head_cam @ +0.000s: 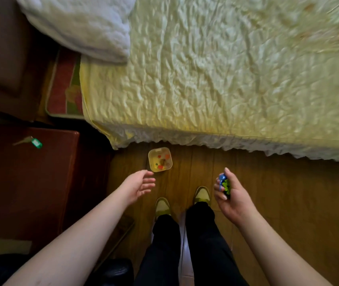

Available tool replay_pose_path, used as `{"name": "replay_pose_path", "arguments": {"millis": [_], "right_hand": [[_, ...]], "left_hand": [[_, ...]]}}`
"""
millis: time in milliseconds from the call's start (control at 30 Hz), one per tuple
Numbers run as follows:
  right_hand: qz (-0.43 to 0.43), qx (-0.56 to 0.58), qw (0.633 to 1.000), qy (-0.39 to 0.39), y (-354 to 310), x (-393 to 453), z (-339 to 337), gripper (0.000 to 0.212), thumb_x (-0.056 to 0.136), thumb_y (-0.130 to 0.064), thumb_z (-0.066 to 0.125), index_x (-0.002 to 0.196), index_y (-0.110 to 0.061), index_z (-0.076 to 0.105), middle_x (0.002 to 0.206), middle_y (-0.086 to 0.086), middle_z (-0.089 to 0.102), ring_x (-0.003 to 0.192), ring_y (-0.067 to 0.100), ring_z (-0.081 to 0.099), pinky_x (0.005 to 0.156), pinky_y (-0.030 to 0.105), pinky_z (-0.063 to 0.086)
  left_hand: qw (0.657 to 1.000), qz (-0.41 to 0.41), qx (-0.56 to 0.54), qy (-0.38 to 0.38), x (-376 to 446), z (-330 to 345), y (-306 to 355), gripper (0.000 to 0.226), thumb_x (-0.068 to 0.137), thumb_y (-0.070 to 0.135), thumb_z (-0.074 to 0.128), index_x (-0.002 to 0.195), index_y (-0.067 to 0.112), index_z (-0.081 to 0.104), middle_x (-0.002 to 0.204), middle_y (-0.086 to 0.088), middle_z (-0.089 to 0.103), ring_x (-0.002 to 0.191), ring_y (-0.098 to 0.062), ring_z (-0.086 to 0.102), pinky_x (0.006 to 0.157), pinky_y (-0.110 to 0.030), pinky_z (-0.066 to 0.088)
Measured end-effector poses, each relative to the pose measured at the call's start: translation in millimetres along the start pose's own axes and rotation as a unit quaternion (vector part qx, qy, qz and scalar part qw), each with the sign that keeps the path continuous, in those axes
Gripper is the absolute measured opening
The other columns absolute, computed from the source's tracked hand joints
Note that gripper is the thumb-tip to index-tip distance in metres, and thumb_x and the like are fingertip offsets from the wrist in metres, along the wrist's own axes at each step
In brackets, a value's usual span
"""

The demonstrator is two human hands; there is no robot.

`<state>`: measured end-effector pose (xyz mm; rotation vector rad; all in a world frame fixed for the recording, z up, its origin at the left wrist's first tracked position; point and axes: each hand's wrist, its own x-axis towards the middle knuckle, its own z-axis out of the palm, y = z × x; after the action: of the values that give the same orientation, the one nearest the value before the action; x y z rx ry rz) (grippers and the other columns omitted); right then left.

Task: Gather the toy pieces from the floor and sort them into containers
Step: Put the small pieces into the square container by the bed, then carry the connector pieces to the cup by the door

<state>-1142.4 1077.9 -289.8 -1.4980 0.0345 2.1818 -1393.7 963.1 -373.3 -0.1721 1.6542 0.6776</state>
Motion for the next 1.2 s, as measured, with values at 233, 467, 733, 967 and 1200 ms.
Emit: {"name": "replay_pose_path", "arguments": {"millis": [233, 467, 733, 967, 1200], "right_hand": [[-0.039, -0.032, 0.999, -0.001, -11, -96, 0, 0.025, 0.086, -0.032, 0.065, 0.094, -0.013, 0.051, 0.070, 0.001, 0.048, 0.049, 0.005, 0.040, 0.037, 0.013, 0.030], [-0.103, 0.006, 0.995, 0.009, -15, -159, -26, 0.026, 0.086, -0.032, 0.065, 0.092, -0.012, 0.050, 0.070, 0.001, 0.049, 0.053, 0.005, 0.043, 0.036, 0.012, 0.031], [-0.150, 0.110, 0.982, 0.039, -15, -204, -86, 0.027, 0.085, -0.032, 0.068, 0.091, -0.011, 0.052, 0.066, 0.001, 0.051, 0.052, 0.006, 0.046, 0.037, 0.014, 0.036], [-0.198, 0.194, 0.959, 0.063, -27, -249, -162, 0.027, 0.086, -0.032, 0.067, 0.089, -0.009, 0.055, 0.063, 0.001, 0.053, 0.050, 0.006, 0.051, 0.036, 0.014, 0.037], [-0.236, 0.284, 0.924, 0.101, -29, -305, -277, 0.027, 0.086, -0.032, 0.068, 0.089, -0.008, 0.056, 0.063, 0.002, 0.054, 0.051, 0.006, 0.051, 0.035, 0.014, 0.035]], "left_hand": [[0.994, 0.066, 0.082, 0.011, -112, -8, 13, 0.032, 0.099, 0.030, 0.040, 0.095, 0.011, 0.064, 0.079, -0.005, 0.063, 0.064, -0.015, 0.057, 0.049, -0.023, 0.041], [0.924, 0.193, 0.329, -0.015, -173, 16, 33, 0.030, 0.100, 0.029, 0.040, 0.080, 0.015, 0.058, 0.063, 0.001, 0.051, 0.052, -0.011, 0.045, 0.047, -0.023, 0.036], [0.803, 0.286, 0.516, -0.081, -213, 89, 44, 0.019, 0.098, 0.035, 0.046, 0.093, 0.025, 0.061, 0.086, 0.001, 0.068, 0.074, -0.013, 0.066, 0.057, -0.023, 0.051], [0.729, 0.331, 0.580, -0.151, -251, 191, 24, 0.017, 0.098, 0.039, 0.046, 0.095, 0.031, 0.060, 0.089, 0.007, 0.067, 0.079, -0.007, 0.064, 0.058, -0.020, 0.046], [0.632, 0.341, 0.661, -0.215, -292, 300, -48, 0.020, 0.098, 0.036, 0.045, 0.100, 0.025, 0.061, 0.091, 0.004, 0.066, 0.081, -0.009, 0.063, 0.065, -0.023, 0.047]]}}
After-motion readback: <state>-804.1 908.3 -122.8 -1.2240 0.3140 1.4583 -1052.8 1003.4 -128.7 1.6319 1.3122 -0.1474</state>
